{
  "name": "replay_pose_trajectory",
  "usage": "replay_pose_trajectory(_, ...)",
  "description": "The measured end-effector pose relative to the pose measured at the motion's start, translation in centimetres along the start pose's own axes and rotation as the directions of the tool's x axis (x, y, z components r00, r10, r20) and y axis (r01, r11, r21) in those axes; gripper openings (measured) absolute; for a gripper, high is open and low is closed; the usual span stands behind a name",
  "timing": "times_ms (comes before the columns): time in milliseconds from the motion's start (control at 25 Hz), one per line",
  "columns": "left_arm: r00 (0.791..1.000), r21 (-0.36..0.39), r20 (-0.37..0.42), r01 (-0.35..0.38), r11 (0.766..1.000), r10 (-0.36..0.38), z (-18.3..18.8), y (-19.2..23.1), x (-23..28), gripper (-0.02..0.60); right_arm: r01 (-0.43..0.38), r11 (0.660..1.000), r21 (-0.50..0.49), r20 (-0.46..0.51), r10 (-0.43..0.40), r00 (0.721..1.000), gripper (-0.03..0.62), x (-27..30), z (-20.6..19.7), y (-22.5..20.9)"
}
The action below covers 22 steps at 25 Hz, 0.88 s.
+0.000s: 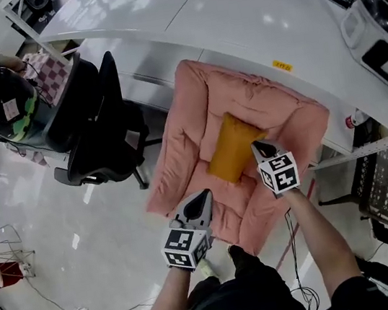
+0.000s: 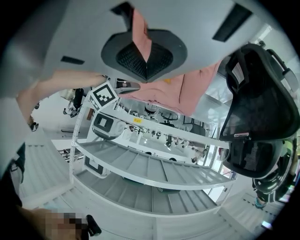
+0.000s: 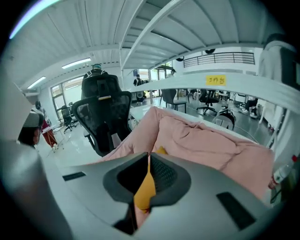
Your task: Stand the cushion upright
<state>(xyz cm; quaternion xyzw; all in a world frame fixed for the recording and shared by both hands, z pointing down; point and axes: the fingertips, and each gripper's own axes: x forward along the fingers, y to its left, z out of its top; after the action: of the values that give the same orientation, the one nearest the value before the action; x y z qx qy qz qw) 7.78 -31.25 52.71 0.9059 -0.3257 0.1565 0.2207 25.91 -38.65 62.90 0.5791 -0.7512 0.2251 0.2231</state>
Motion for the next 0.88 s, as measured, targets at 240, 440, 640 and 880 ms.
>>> replay_pose_trajectory(240, 1.0, -0.03, -0.011, 0.016, 0.999, -0.016, 0.2, -0.9, -1.6, 0.006, 0.029, 0.999, 0.039, 0.066, -0.031, 0.997, 0.012, -5.1, 0.9, 2.3)
replay_pose_trajectory(440, 1.0, -0.025, 0.007, 0.025, 0.999, -0.024, 0.4, -1.6, -3.3, 0.006, 0.052, 0.995, 0.08, 0.112, -0.06, 0.992, 0.009, -8.8, 1.2, 4.5)
replay_pose_trajectory(640, 0.999, -0.02, 0.027, 0.028, 0.999, -0.027, 1.6, -2.1, -7.2, 0.006, 0.06, 0.993, 0.101, 0.158, -0.075, 0.984, 0.008, -13.3, 2.0, 8.8)
replay_pose_trajectory(880, 0.998, -0.004, 0.056, 0.027, 1.0, -0.026, 3.2, -2.8, -12.8, 0.006, 0.075, 0.991, 0.113, 0.232, -0.099, 0.968, 0.005, -19.7, 4.0, 13.7)
